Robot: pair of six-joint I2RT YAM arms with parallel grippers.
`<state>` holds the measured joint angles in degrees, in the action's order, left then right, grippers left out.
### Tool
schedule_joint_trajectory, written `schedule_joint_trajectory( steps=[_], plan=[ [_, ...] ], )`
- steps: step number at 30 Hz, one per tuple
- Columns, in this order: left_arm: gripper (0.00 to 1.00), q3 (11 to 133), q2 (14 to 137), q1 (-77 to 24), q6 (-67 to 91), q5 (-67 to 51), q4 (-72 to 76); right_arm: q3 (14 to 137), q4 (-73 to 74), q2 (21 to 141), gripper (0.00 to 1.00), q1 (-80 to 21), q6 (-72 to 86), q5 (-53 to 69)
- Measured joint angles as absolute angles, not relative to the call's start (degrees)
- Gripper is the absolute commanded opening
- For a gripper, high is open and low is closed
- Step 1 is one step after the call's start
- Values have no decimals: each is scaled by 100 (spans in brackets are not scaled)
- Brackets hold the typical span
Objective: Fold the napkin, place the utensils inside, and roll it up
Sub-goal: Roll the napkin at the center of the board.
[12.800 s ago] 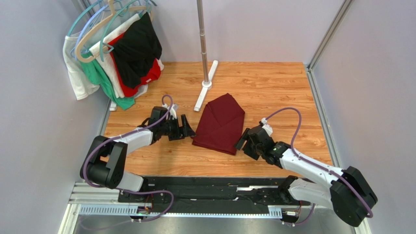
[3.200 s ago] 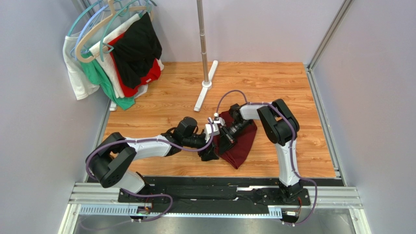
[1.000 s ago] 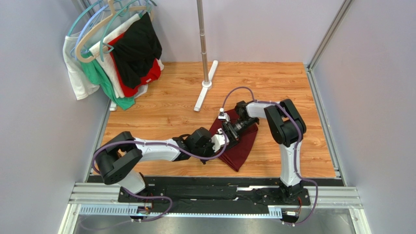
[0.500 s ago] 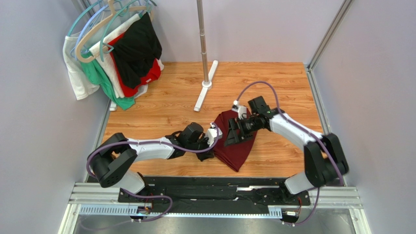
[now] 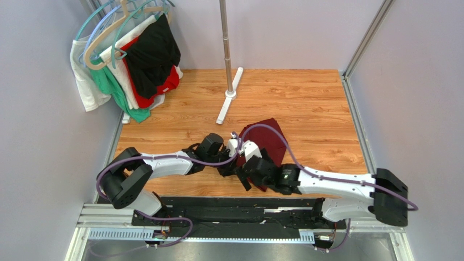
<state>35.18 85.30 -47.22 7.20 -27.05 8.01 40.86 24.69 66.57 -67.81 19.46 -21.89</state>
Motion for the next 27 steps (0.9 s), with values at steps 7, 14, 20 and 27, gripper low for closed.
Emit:
schedule_joint_trajectory(
  steps=[7, 14, 20, 27],
  plan=[
    [12, 3485, 8541, -4611, 781, -2851, 812, 3966, 2058, 7572, 94, -7513, 1905, -3782],
    [13, 3476, 8573, -4506, 836, -2998, 827, 3721, 1796, 7572, 93, -8149, 1966, -4504],
    [14, 3428, 8652, -4466, 899, -3111, 875, 3328, 1953, 6495, 91, -8195, 2412, -4676],
    [14, 3430, 8783, -4414, 976, -3197, 816, 3284, 1966, 6493, 85, -8331, 2283, -4718]
  ],
)
